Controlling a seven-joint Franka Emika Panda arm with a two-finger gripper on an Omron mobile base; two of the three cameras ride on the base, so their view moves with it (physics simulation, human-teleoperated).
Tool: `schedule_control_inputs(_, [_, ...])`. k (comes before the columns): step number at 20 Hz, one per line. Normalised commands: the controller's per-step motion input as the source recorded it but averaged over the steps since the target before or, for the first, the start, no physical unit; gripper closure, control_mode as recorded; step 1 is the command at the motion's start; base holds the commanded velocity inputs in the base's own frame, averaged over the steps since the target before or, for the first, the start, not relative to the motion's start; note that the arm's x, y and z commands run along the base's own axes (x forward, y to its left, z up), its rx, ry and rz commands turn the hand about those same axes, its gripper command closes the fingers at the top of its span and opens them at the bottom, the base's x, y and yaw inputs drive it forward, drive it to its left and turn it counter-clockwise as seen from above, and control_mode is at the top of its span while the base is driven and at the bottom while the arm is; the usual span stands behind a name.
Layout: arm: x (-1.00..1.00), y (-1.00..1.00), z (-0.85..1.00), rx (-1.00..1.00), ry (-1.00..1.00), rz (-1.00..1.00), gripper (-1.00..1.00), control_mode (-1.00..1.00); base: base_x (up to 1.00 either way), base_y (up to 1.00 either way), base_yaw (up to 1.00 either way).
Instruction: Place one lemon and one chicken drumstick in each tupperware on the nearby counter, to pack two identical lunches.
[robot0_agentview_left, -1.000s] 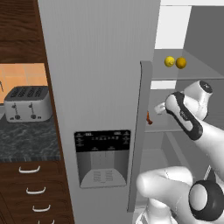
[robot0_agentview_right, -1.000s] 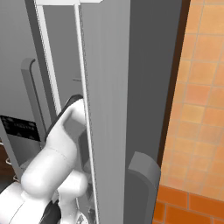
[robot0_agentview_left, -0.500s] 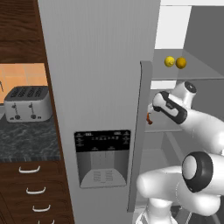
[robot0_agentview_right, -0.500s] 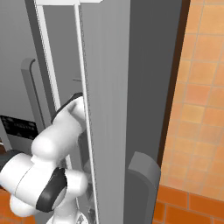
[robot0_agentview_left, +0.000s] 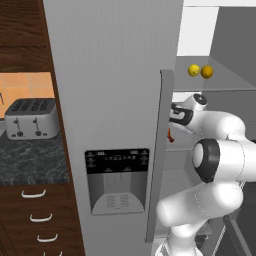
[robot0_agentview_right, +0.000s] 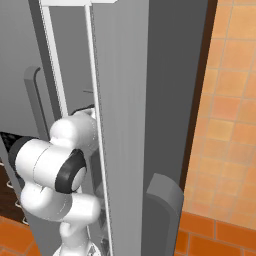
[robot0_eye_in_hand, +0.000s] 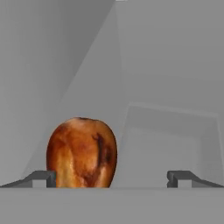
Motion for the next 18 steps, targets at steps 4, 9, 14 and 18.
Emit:
schedule_control_inputs(4, [0.01, 0.20, -0.28, 0.00, 0.09, 0.00, -1.00, -1.00, 0.00, 0.00, 0.00])
schedule_control_inputs(9, [-0.09, 0.34, -0.03, 0.00, -0.03, 0.00, -1.00, -1.00, 0.00, 0.00, 0.00])
schedule_control_inputs(14, [-0.06, 0.00, 0.09, 0.05, -0.06, 0.01, -1.00, -1.00, 0.00, 0.00, 0.00])
schedule_control_inputs(18, [0.01, 0.06, -0.11, 0.13, 0.02, 0.03, -1.00, -1.00, 0.00, 0.00, 0.00])
